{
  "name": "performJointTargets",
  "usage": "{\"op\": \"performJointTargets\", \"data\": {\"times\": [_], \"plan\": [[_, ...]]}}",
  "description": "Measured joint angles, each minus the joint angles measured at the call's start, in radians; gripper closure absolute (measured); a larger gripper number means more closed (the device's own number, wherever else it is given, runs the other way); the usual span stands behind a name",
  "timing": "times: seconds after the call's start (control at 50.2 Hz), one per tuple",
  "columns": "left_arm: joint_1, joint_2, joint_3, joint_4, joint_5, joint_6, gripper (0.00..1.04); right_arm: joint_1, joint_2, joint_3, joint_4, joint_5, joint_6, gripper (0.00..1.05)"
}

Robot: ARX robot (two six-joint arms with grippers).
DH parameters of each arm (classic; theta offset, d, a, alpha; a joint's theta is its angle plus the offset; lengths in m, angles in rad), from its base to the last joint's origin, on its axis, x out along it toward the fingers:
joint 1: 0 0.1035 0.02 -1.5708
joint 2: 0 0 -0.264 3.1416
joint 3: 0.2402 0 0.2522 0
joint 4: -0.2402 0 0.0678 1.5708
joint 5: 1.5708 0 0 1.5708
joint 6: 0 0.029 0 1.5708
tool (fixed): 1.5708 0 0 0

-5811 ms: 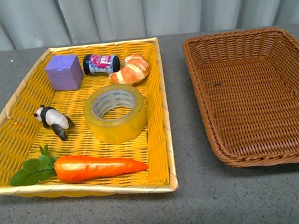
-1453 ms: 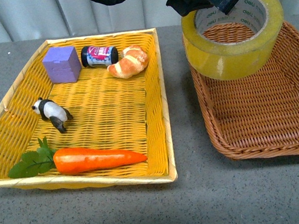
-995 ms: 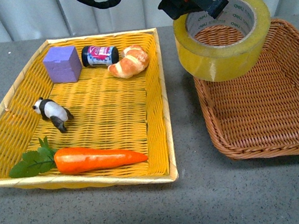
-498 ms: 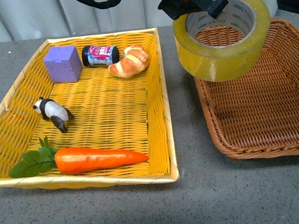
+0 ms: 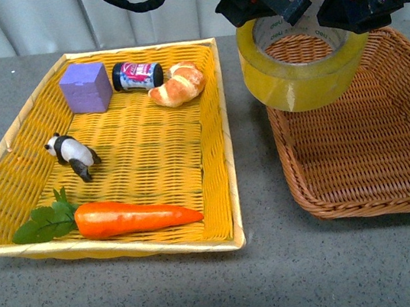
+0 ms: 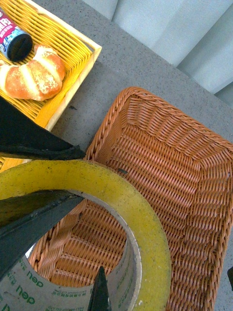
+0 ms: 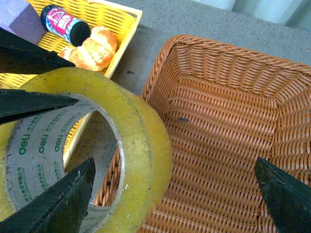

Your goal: Move tape to another basket

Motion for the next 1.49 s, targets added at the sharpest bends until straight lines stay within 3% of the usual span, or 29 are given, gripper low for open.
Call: {"op": "performJointTargets", "data": {"times": [0.08,0.418,0.498,0.736,0.776,0.856,1.035,1.294,1.353,1.493], "plan": [[0.0,0.0,0.0,0.0,0.0,0.0,0.9,0.003,0.013,0.009,-0.005,-0.001,0.011,0.17],[-0.001,0.0,0.0,0.0,0.001,-0.002,0.9,0.018,0.024,0.012,-0.014,-0.026,0.062,0.8],[-0.004,0.0,0.0,0.0,0.004,-0.01,0.9,0.017,0.029,0.012,-0.017,-0.02,0.082,0.89],[-0.005,0.0,0.001,0.0,0.003,-0.01,0.9,0.012,0.042,0.016,-0.021,-0.018,0.111,0.89],[-0.011,0.0,0.002,-0.014,-0.046,-0.029,0.9,0.009,0.049,0.022,-0.02,-0.017,0.113,0.89],[-0.024,-0.006,-0.002,-0.006,-0.123,-0.061,0.78,0.003,0.07,0.036,-0.016,-0.002,0.111,0.9],[-0.001,-0.059,-0.062,0.11,-0.151,-0.207,0.5,-0.051,0.132,0.058,0.02,0.088,0.123,0.9],[0.093,-0.12,-0.219,0.306,-0.338,-0.47,0.1,-0.142,0.232,0.064,0.032,0.076,0.107,0.9],[0.109,-0.126,-0.251,0.324,-0.346,-0.513,0.05,-0.153,0.253,0.064,0.039,0.07,0.102,0.9],[0.145,-0.134,-0.328,0.36,-0.419,-0.614,0.06,-0.172,0.308,0.062,0.051,0.055,0.105,0.9]]}}
